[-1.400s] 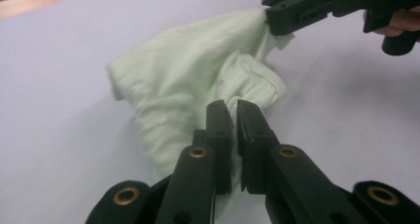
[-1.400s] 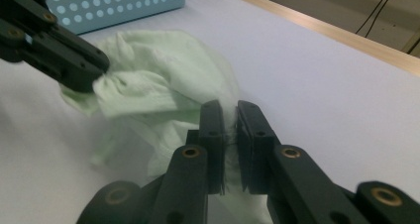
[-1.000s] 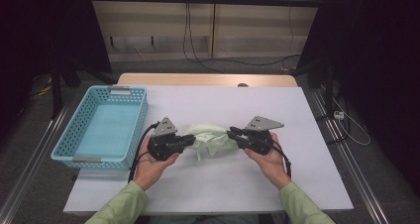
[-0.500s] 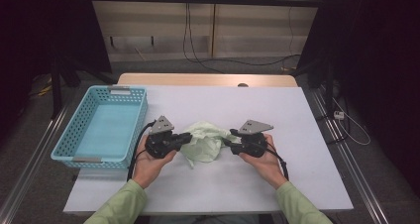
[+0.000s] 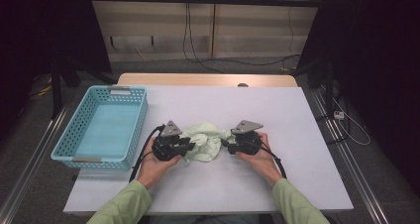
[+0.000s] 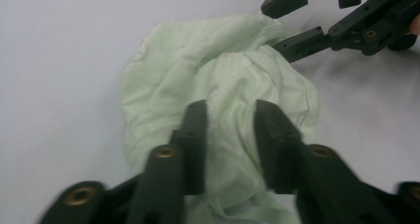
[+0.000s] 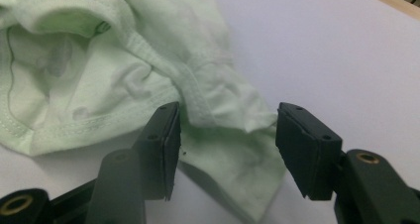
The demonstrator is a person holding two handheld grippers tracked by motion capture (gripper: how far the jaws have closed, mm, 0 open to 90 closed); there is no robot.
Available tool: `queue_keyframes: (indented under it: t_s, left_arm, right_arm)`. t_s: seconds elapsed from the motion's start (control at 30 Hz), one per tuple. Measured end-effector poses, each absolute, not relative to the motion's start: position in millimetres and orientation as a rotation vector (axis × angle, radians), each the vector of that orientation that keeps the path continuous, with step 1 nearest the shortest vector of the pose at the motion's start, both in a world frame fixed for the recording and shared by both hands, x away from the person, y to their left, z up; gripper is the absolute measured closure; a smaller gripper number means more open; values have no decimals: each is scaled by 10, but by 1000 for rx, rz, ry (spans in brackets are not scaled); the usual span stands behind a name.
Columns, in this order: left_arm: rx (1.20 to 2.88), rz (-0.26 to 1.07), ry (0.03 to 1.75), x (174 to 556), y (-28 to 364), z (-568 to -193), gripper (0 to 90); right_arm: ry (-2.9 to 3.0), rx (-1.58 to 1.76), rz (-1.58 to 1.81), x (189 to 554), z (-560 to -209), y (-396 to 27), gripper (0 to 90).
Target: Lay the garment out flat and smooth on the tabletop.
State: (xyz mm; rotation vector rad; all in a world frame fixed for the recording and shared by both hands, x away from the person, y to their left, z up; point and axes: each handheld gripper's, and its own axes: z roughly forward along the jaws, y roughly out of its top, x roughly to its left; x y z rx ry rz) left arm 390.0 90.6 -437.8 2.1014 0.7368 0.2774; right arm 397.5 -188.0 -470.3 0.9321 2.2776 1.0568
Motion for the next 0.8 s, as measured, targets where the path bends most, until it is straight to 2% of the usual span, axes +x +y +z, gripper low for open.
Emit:
queue_keyframes:
  t_s: [0.03, 0.07, 0.3, 0.37, 0.43, 0.47, 0.5, 0.53, 0.57, 0.6, 0.63, 0.7, 0.73, 0.77, 0.8]
  left_arm:
    - [2113, 278, 734, 3891, 878, -4390, 648]
    - [2123, 267, 714, 3887, 861, -4396, 579]
    - [2195, 242, 667, 3858, 732, -4485, 327]
    - [2225, 243, 660, 3858, 697, -4528, 289]
    - [2280, 262, 641, 3846, 657, -4589, 264]
    - [2280, 262, 641, 3846, 657, -4589, 263]
    - [2291, 306, 645, 3836, 638, -4622, 270]
    - [2296, 309, 649, 3844, 641, -4617, 273]
    - [2296, 309, 649, 3844, 641, -4617, 315]
    - [2288, 329, 660, 3851, 645, -4611, 381]
    - [2278, 349, 680, 3868, 668, -4607, 430]
    - [2276, 390, 689, 3885, 691, -4602, 598]
    - [2276, 390, 689, 3885, 691, -4602, 637]
    - [2271, 409, 699, 3890, 695, -4602, 637]
    - [2267, 420, 714, 3897, 705, -4599, 749]
  right_arm:
    - [2278, 932, 1057, 3975, -4703, -1880, 433]
    - [2291, 912, 1062, 3973, -4712, -1851, 438]
    - [2311, 939, 1071, 4039, -4702, -1860, 431]
    - [2316, 947, 1073, 4067, -4711, -1853, 434]
    - [2368, 944, 1091, 4122, -4718, -1819, 490]
    - [2368, 944, 1091, 4122, -4718, -1819, 490]
    - [2402, 950, 1119, 4141, -4717, -1806, 577]
    - [2407, 952, 1120, 4139, -4714, -1800, 614]
    - [2407, 952, 1120, 4139, -4714, -1800, 614]
    - [2426, 941, 1117, 4115, -4697, -1782, 735]
    - [2429, 938, 1111, 4107, -4690, -1779, 805]
    - [2443, 939, 1102, 4093, -4675, -1789, 830]
    - [2443, 939, 1102, 4093, -4675, -1789, 830]
    - [2443, 944, 1096, 4090, -4669, -1798, 837]
    - [2449, 963, 1096, 4072, -4656, -1832, 843]
